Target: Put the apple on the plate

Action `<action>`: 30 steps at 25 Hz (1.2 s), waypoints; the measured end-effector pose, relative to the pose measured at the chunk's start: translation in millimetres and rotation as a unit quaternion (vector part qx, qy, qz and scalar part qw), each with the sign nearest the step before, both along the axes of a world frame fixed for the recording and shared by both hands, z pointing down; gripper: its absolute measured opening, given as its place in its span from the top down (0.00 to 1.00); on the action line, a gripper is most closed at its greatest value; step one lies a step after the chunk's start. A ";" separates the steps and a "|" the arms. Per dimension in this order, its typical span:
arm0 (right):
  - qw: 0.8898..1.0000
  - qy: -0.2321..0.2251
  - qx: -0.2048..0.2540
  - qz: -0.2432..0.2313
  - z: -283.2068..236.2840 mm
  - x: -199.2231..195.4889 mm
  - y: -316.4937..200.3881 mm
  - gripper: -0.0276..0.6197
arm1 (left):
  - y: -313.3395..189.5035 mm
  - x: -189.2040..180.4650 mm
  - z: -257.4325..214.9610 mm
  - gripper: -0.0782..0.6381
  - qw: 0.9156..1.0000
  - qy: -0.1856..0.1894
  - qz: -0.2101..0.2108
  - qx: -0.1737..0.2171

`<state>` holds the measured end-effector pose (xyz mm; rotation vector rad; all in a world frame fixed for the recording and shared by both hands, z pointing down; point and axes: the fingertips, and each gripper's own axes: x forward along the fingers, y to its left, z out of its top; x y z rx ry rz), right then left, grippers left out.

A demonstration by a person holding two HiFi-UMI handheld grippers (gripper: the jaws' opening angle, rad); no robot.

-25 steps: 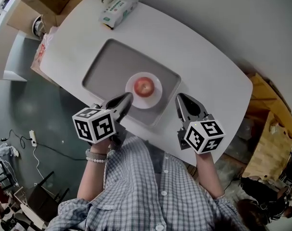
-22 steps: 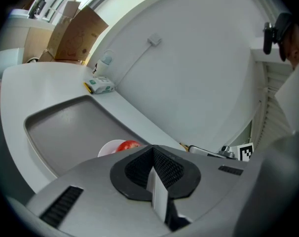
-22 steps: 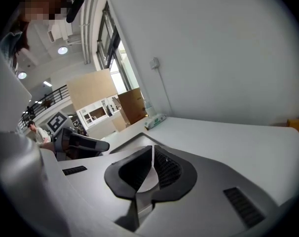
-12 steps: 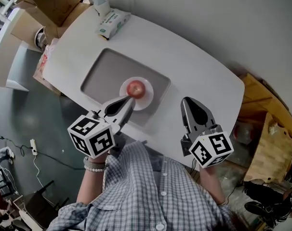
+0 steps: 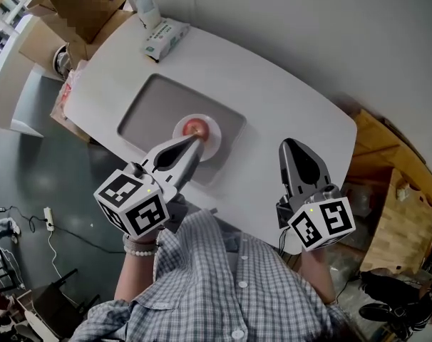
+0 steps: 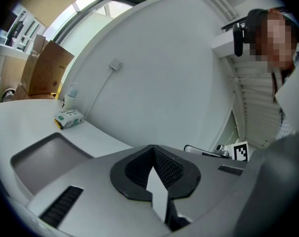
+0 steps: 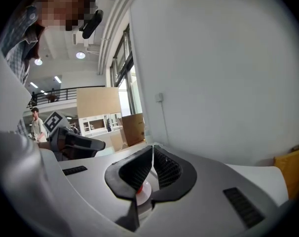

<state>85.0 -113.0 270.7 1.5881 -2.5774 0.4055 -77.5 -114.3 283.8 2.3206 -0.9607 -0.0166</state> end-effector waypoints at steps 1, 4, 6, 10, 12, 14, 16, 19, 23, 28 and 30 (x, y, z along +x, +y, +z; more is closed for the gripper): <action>1.000 -0.005 -0.001 0.001 0.2 2.1 -0.1 0.91 | 1.8 -0.1 -0.1 0.88 1.000 0.004 -0.001 -0.002; 1.000 -0.014 -0.005 0.004 3.2 7.5 -0.6 0.91 | 6.7 -1.1 0.9 0.88 1.000 0.008 -0.006 -0.008; 1.000 -0.015 -0.006 0.005 4.0 9.4 -1.0 0.91 | 8.0 -0.8 1.5 0.88 1.000 0.006 -0.008 -0.009; 1.000 -0.015 -0.004 0.002 3.4 9.9 -0.1 0.91 | 7.2 -0.8 5.5 0.88 1.000 0.002 -0.015 -0.013; 1.000 -0.018 -0.004 0.003 2.9 10.4 0.1 0.91 | 6.7 -0.9 5.7 0.88 1.000 0.006 -0.017 -0.015; 1.000 -0.025 -0.004 0.005 2.7 11.1 -0.3 0.91 | 6.5 -0.9 5.9 0.88 1.000 0.007 -0.017 -0.015; 0.999 -0.031 -0.005 0.007 3.4 11.7 -0.2 0.91 | 6.4 -1.2 7.2 0.88 1.000 0.006 -0.017 -0.016; 0.999 -0.035 -0.006 0.008 4.7 11.7 1.3 0.91 | 7.4 -1.7 8.2 0.88 1.000 0.007 -0.017 -0.018; 1.000 -0.028 -0.002 0.006 4.6 10.2 1.5 0.91 | 7.1 -1.3 8.6 0.88 1.000 0.007 -0.018 -0.018; 1.000 -0.024 -0.005 0.001 7.2 6.6 3.2 0.91 | 7.6 1.8 10.5 0.88 1.000 0.008 -0.014 -0.020; 1.000 -0.023 -0.007 -0.001 8.1 4.9 2.4 0.91 | 6.7 2.4 10.5 0.88 1.000 0.010 -0.014 -0.020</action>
